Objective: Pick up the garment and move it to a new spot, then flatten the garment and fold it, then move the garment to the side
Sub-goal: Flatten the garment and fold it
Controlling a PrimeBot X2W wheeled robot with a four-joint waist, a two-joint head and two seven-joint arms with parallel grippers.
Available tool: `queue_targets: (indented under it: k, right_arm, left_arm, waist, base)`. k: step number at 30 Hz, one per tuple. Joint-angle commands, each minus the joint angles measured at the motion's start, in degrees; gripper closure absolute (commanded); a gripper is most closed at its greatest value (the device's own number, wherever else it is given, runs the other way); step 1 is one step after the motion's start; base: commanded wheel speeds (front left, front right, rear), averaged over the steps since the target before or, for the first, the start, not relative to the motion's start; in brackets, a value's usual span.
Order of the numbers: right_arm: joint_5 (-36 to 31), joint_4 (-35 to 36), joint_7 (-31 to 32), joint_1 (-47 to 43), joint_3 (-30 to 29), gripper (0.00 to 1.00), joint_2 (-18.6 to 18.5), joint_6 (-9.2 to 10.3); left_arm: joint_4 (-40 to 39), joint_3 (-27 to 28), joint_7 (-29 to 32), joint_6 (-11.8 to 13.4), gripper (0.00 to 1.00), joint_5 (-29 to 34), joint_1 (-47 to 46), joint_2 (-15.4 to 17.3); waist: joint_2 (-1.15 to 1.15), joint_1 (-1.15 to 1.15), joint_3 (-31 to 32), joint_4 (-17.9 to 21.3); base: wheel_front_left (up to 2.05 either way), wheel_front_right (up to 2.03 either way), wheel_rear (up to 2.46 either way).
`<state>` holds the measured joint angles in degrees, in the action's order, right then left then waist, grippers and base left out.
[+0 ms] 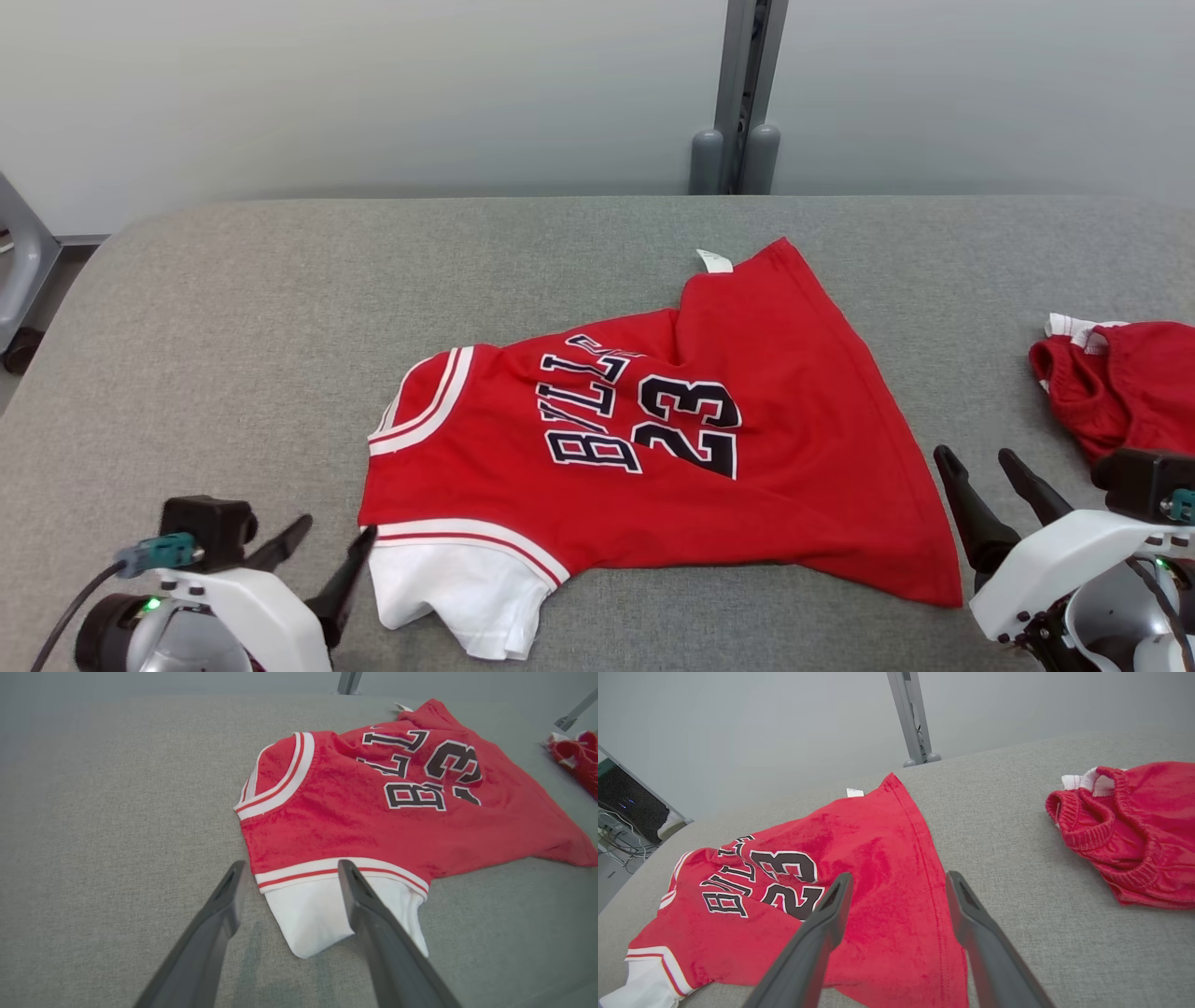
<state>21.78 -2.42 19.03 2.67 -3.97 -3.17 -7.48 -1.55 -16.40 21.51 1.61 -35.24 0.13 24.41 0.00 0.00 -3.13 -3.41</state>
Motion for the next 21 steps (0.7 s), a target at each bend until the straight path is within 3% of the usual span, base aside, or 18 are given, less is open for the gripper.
queue_targets:
  k: [1, 4, 11, 21]
  right_arm:
    - [0.6, 0.5, -0.9, -0.5, 0.1, 0.0, -0.3, -0.02]
    - [0.7, 1.0, -3.5, -0.5, 0.7, 0.0, -0.5, -0.02]
    - [0.8, 0.4, -7.2, -0.7, 1.9, 0.0, -0.7, -0.02]
    - [0.3, -0.9, -8.2, 0.7, 2.4, 0.0, -0.7, -0.02]
  left_arm:
    - [-0.2, 0.5, -1.1, 0.5, 0.0, 0.4, 0.8, 0.1]
    - [0.8, 1.3, -3.8, 1.2, 0.0, 0.2, 2.2, -0.9]
    - [7.3, -0.5, -0.7, -1.4, 0.0, -4.4, 4.5, -2.5]
    - [14.8, -0.8, 0.5, -5.7, 0.0, -8.8, 0.5, -3.7]
  waist:
    - [0.0, 0.0, 0.2, 0.2]
    - [0.0, 0.0, 0.3, 0.7]
    - [0.0, 0.0, -0.4, 1.9]
    - [0.0, 0.0, -1.7, 3.3]
  base:
    - [0.0, 0.0, 0.0]
    - [0.0, 0.0, 0.0]
    - [0.0, 0.0, 0.0]
    - [0.0, 0.0, 0.0]
